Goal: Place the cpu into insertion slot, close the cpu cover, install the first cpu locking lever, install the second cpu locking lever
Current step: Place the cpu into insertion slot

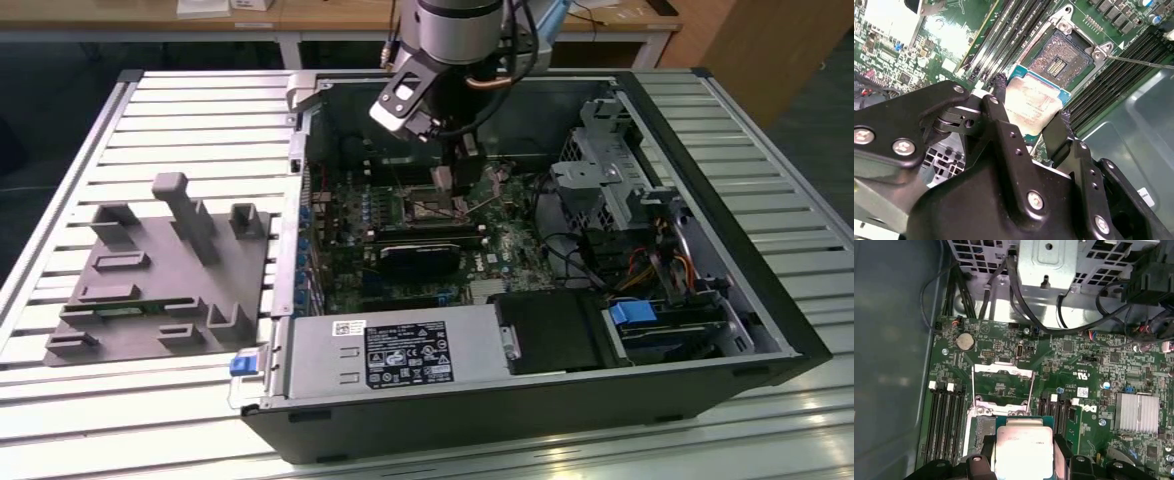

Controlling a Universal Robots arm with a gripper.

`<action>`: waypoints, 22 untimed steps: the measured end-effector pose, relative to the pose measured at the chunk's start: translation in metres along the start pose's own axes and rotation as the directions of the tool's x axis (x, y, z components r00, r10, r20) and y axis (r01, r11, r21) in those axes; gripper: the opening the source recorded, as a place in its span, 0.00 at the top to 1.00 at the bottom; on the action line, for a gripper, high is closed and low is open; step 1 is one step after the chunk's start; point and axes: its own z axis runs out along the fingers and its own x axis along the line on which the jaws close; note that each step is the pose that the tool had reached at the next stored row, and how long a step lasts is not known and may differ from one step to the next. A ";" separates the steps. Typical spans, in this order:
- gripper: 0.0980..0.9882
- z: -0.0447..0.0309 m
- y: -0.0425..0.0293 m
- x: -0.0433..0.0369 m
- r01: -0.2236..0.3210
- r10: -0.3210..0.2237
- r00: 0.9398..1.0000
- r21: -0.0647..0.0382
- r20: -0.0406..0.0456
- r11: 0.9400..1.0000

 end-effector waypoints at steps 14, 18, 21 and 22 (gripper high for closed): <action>0.50 0.0120 -0.0039 0.0045 -0.056 0.056 0.998 0.000 0.005 0.998; 0.50 0.0155 -0.0048 0.0047 -0.056 0.056 0.998 0.000 0.005 0.998; 0.50 0.0174 -0.0070 0.0051 -0.056 0.056 0.998 0.000 0.005 0.998; 0.50 0.0181 -0.0078 0.0053 -0.056 0.056 0.998 0.000 0.005 0.998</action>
